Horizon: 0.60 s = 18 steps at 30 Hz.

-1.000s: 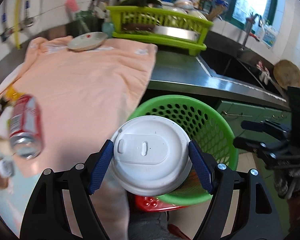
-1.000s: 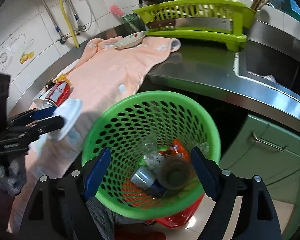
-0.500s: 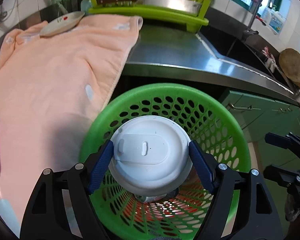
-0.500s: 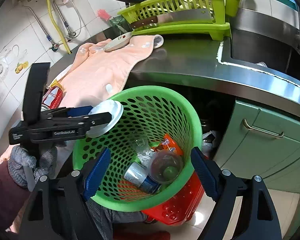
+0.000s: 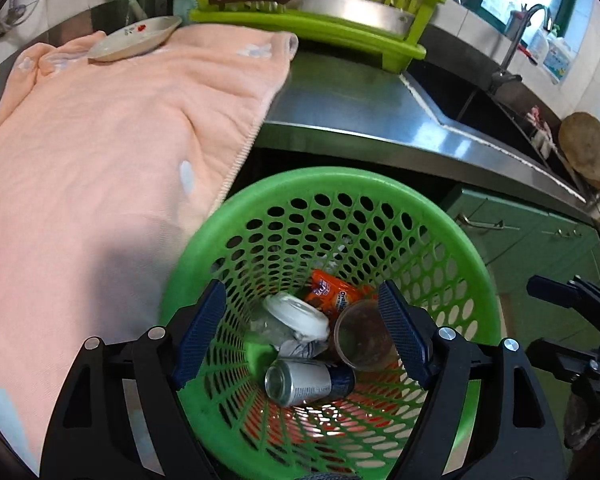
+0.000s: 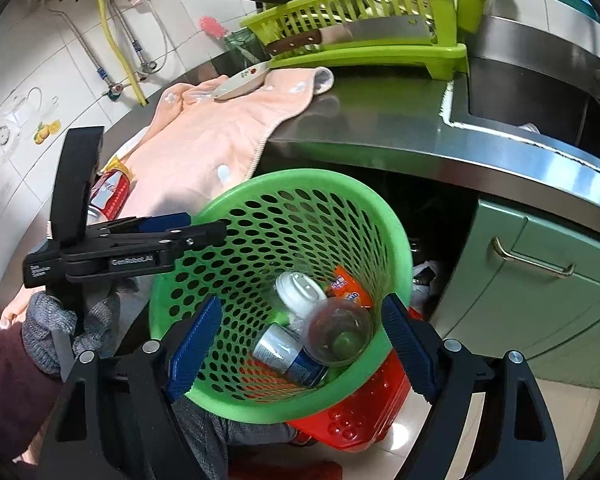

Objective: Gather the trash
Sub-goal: 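Move the left gripper to the towel and grasp the red-and-gold drink bottle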

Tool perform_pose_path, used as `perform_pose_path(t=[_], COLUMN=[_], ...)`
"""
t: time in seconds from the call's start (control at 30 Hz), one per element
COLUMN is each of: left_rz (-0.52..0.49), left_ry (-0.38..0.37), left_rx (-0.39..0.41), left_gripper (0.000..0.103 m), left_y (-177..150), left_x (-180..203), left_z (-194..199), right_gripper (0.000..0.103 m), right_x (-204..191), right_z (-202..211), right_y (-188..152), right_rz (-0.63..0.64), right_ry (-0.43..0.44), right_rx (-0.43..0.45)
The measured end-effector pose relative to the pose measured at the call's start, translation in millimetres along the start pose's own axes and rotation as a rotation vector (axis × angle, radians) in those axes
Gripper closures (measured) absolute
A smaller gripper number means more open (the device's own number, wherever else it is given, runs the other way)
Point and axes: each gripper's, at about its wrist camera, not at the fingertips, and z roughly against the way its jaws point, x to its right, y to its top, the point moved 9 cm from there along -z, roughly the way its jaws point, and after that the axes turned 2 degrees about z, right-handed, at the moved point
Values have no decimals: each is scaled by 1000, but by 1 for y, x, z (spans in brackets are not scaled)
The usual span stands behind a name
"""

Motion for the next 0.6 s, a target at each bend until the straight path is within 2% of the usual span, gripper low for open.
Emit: perform_pose_path(t=[0.13, 0.33, 0.6], left_rz=[18, 62, 166], left_ry=[3, 47, 141], left_rx=[36, 82, 134], left_gripper=[25, 25, 25], left_y=[-3, -10, -30], left_x=[-9, -35, -97], left_z=[26, 65, 120], right_gripper=[24, 24, 24], right_x=[-13, -41, -97], right_z=[2, -1, -15], right_y=[5, 16, 38], right_rz=[23, 72, 156], right_ry=[10, 36, 95], right_rx=[8, 15, 10])
